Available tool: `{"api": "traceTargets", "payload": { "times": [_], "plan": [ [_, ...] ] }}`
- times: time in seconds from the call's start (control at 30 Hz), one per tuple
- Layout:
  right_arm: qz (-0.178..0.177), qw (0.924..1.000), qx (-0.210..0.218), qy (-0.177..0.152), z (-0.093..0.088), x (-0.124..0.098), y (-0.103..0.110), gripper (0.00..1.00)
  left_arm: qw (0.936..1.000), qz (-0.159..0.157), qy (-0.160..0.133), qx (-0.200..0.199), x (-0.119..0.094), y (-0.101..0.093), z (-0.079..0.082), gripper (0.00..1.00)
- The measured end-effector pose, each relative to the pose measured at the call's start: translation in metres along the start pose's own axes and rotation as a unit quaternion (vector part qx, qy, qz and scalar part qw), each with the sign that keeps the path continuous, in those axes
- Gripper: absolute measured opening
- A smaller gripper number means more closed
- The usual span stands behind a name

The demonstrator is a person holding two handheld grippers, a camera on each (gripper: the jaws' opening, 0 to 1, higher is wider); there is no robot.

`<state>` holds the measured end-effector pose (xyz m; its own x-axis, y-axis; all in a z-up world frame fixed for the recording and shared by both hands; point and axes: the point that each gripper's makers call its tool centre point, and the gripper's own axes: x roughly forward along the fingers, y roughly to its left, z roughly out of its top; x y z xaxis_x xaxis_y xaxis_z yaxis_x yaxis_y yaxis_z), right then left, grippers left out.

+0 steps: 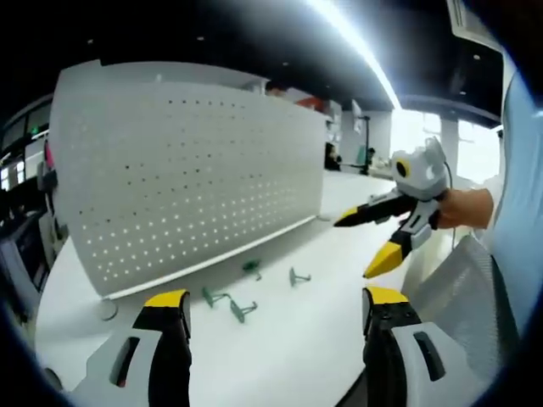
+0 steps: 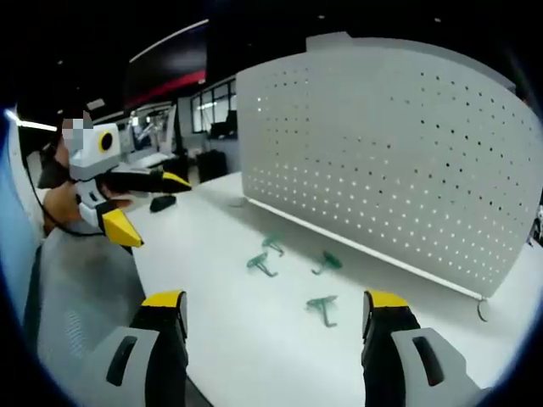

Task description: Insert the hook assembly into the mounting plate slot until the hook locks in place.

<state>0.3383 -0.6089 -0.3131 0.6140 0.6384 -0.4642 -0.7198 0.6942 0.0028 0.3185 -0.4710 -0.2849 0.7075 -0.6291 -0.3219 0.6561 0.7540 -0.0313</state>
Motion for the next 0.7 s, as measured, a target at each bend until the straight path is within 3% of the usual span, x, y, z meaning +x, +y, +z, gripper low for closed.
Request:
{"api": "traceTargets", "payload": {
  "times": [0.7],
  "plan": [
    [-0.001,1.0000,0.005,-0.004,-0.0013,0.0015,-0.0022,0.86,1.0000,0.003,0.007,0.002,0.0008,0.0006,-0.0031,0.83]
  ]
}}
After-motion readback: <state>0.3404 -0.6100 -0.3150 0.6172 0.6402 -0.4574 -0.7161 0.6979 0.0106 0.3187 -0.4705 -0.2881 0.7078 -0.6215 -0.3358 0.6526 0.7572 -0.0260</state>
